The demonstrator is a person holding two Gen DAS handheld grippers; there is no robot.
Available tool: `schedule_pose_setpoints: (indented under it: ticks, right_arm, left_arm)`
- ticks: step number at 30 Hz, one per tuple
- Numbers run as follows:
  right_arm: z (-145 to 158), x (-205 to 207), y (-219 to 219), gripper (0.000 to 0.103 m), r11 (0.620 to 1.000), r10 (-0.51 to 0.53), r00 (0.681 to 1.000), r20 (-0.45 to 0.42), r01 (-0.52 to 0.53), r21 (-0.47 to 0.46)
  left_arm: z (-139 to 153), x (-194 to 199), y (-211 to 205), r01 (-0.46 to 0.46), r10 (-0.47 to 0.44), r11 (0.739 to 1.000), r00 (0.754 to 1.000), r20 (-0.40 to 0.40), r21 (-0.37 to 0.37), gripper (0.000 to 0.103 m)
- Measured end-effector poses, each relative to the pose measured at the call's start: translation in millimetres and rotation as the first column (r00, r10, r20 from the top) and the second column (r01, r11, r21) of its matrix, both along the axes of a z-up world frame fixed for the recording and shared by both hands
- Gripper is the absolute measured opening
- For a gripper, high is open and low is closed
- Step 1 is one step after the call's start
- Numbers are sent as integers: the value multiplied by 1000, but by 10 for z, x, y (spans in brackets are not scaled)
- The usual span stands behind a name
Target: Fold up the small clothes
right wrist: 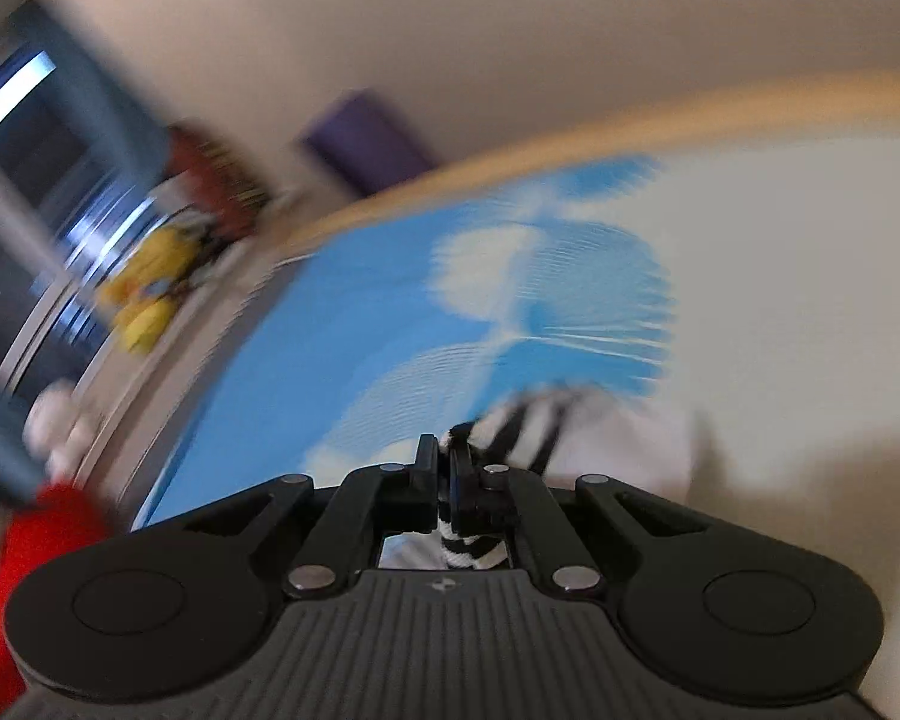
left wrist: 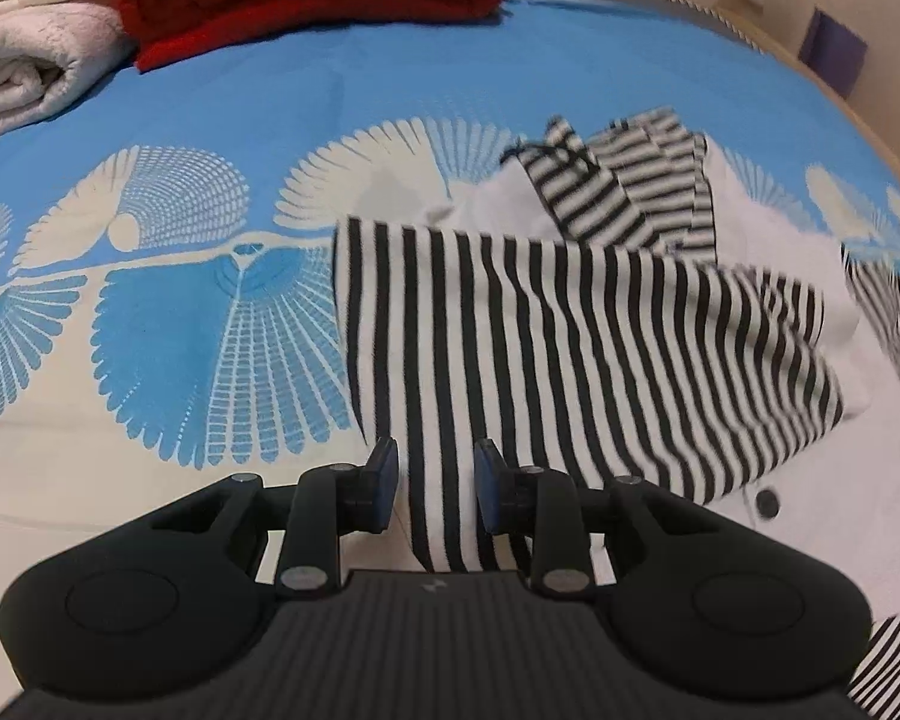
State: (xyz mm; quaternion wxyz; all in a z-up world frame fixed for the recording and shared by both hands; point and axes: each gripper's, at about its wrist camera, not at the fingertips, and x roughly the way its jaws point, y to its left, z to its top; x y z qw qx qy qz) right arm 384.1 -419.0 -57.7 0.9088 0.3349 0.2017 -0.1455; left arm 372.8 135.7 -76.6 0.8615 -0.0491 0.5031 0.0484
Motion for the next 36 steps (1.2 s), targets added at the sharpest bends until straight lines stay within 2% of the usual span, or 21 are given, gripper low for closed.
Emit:
schedule_pose_setpoints:
  ticks: [3,6,7,9,10,12,13,14,16,17,19,23,25,26,27,30,32,33,34,35,36]
  right_arm:
    - [397,-205,1049,3,966,218,975,33,-211,-153]
    - [527,-387,2135,3,860,463,885,37,-439,-262]
    - [506,-424,2526,3,798,553,833,21,-522,-302]
    - [385,-448,3091,8,689,679,733,-27,-650,-320]
    - [272,-440,3361,10,617,743,664,-81,-727,-300]
    - [6,-456,3716,26,480,832,521,-192,-849,-221]
    - [-137,-478,3830,27,443,841,477,-255,-878,-180]
    - [-231,-479,3885,28,422,842,444,-305,-896,-140]
    - [-316,-487,3903,29,397,845,402,-354,-913,-89]
    - [-306,-469,3868,29,404,842,407,-354,-911,-87]
    - [-266,-434,3786,31,433,824,440,-357,-896,-105]
    - [-253,-283,3556,39,525,767,543,-341,-837,-152]
    - [-266,-228,3432,46,594,725,611,-319,-788,-161]
    - [-293,-202,3394,54,622,706,635,-314,-768,-154]
    - [-367,-158,3362,57,635,696,640,-327,-760,-137]
    - [-658,42,3382,57,646,700,598,-391,-763,-11]
    - [-822,91,3354,56,682,686,596,-417,-727,84]
    - [-873,100,3351,49,695,684,601,-414,-709,118]
    - [-879,91,3377,39,689,694,598,-401,-713,129]
    - [-854,73,3425,6,677,704,594,-388,-727,115]
    - [-784,39,3490,2,664,713,598,-366,-744,76]
  left_arm:
    - [90,-19,91,-37,37,999,999,21,-25,31]
    - [152,-50,172,-69,71,996,997,33,-49,31]
    - [168,-65,192,-76,78,996,996,34,-54,31]
    - [203,-98,228,-85,88,994,995,39,-71,31]
    - [216,-116,239,-86,89,993,995,42,-79,31]
    - [228,-142,267,-84,88,992,995,43,-92,31]
    - [224,-148,285,-86,90,992,995,41,-95,31]
    - [217,-149,304,-92,96,991,995,37,-96,31]
    - [197,-134,339,-109,112,989,993,28,-103,31]
    - [190,-123,347,-116,120,987,993,24,-110,31]
    - [176,-78,329,-124,128,985,992,23,-122,31]
    - [134,2,234,-126,131,981,991,19,-146,31]
    - [119,38,172,-120,123,983,992,19,-138,31]
    - [111,57,151,-117,121,984,993,19,-135,31]
    - [106,71,133,-116,120,984,993,19,-132,31]
    - [91,109,124,-124,128,984,992,20,-125,31]
    - [80,121,134,-130,133,984,991,20,-122,31]
    - [79,125,141,-133,136,984,990,21,-122,31]
    - [79,128,147,-134,138,983,990,22,-124,31]
    - [81,128,159,-136,140,982,990,24,-130,31]
    - [84,129,176,-140,145,980,989,27,-139,31]
